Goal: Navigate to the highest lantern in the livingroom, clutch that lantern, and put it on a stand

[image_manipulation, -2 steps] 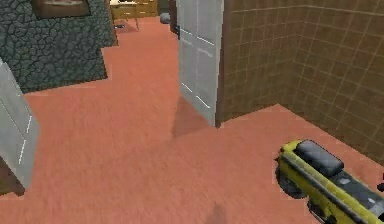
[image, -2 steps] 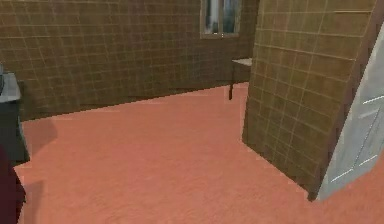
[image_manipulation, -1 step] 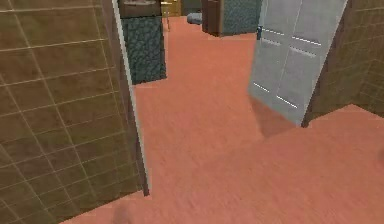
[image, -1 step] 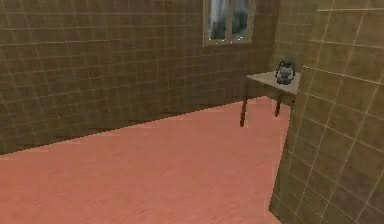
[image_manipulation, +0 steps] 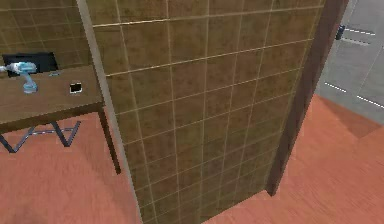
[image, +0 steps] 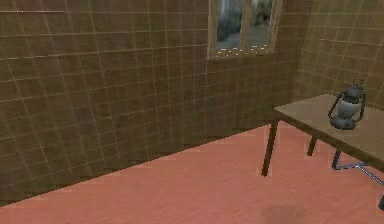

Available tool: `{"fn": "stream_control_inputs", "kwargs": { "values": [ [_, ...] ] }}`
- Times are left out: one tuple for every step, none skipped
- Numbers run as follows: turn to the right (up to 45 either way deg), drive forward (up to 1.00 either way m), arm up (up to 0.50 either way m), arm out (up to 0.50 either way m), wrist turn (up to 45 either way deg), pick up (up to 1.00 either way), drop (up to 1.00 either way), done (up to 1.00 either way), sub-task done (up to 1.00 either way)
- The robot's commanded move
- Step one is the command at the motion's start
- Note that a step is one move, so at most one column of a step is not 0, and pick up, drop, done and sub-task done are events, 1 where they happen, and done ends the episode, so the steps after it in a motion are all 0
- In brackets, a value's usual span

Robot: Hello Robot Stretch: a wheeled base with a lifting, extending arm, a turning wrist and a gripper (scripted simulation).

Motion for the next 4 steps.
{"fn": "stream_control_inputs", "kwargs": {
  "values": [
    [9.0,0.0,0.0,0.0,0.0,0.0,0.0,0.0,0.0],
    [0.0,0.1,0.0,0.0,0.0,0.0,0.0,0.0,0.0],
    [24.0,0.0,0.0,0.0,0.0,0.0,0.0,0.0,0.0],
    [0.0,0.7,0.0,0.0,0.0,0.0,0.0,0.0,0.0]
  ]
}}
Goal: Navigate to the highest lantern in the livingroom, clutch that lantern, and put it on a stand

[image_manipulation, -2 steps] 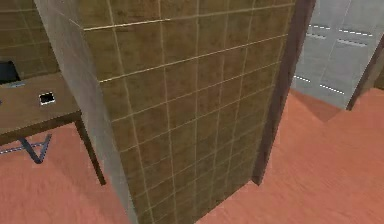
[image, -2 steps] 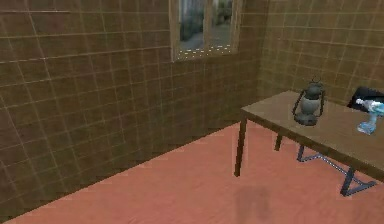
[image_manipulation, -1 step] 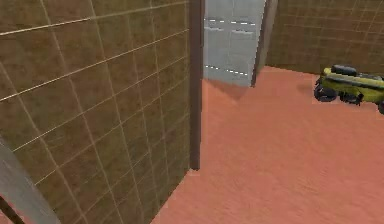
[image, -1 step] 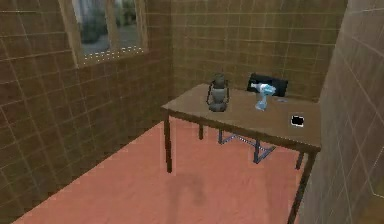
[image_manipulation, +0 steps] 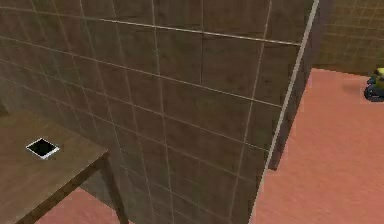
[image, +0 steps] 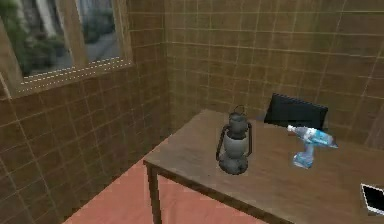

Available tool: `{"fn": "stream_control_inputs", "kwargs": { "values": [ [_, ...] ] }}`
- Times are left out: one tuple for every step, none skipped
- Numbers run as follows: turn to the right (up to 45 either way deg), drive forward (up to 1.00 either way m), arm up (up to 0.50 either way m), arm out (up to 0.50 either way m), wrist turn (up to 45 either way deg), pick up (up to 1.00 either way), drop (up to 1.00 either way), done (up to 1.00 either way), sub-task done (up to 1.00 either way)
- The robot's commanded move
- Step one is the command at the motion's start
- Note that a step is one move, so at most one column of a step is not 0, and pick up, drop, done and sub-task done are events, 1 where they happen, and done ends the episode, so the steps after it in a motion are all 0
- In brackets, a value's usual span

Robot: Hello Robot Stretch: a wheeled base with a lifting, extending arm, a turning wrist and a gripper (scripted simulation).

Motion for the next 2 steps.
{"fn": "stream_control_inputs", "kwargs": {
  "values": [
    [-45.0,0.0,0.0,0.0,0.0,0.0,0.0,0.0,0.0],
    [-27.0,0.0,0.0,0.0,0.0,0.0,0.0,0.0,0.0]
  ]
}}
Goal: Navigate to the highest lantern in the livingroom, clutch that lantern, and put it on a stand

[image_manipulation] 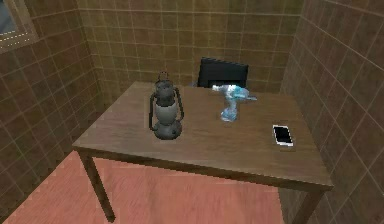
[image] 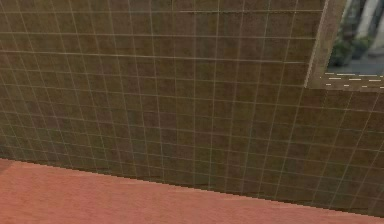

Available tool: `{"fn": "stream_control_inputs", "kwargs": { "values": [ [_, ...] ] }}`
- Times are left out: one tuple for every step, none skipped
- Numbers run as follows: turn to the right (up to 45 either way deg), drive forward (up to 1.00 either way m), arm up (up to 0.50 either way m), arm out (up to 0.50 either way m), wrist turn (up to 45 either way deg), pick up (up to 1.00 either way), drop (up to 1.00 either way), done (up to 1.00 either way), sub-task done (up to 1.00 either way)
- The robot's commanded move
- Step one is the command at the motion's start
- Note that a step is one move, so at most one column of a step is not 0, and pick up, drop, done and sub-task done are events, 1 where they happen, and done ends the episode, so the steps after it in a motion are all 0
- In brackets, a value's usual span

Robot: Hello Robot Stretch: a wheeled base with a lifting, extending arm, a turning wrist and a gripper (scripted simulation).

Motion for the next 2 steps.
{"fn": "stream_control_inputs", "kwargs": {
  "values": [
    [0.0,0.0,0.5,0.0,0.0,0.0,0.0,0.0,0.0],
    [0.0,0.0,0.36,0.0,0.0,0.0,0.0,0.0,0.0]
  ]
}}
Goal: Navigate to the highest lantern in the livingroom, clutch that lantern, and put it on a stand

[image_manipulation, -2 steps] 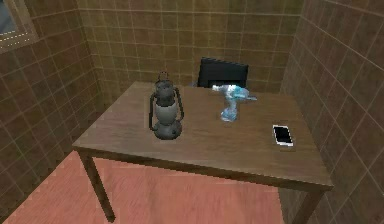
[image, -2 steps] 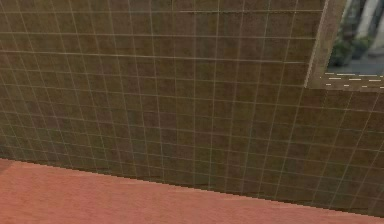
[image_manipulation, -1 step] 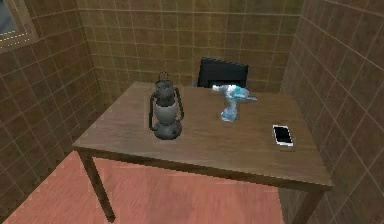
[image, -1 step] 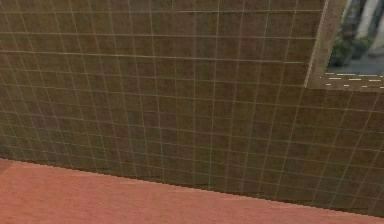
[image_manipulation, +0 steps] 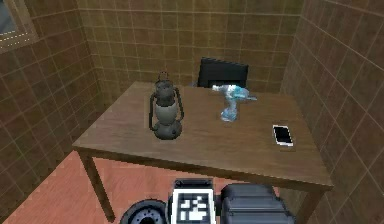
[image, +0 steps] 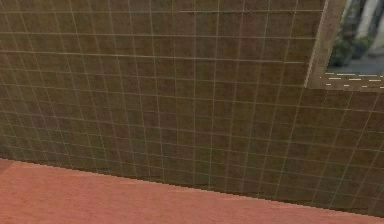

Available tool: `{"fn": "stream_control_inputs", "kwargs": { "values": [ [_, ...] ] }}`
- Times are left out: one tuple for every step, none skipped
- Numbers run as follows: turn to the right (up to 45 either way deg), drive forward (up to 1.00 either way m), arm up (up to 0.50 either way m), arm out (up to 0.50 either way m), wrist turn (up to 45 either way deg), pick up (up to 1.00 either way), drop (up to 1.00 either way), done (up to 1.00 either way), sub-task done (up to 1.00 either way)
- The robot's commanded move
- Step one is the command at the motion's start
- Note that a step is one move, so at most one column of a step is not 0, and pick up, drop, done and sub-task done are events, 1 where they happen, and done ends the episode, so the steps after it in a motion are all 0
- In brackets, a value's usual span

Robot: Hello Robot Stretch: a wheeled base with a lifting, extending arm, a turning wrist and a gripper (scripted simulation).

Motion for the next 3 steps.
{"fn": "stream_control_inputs", "kwargs": {
  "values": [
    [0.0,0.0,0.0,0.5,0.0,0.0,0.0,0.0,0.0],
    [0.0,0.0,0.0,0.0,45.0,0.0,0.0,0.0,0.0],
    [0.0,0.0,0.0,0.0,45.0,0.0,0.0,0.0,0.0]
  ]
}}
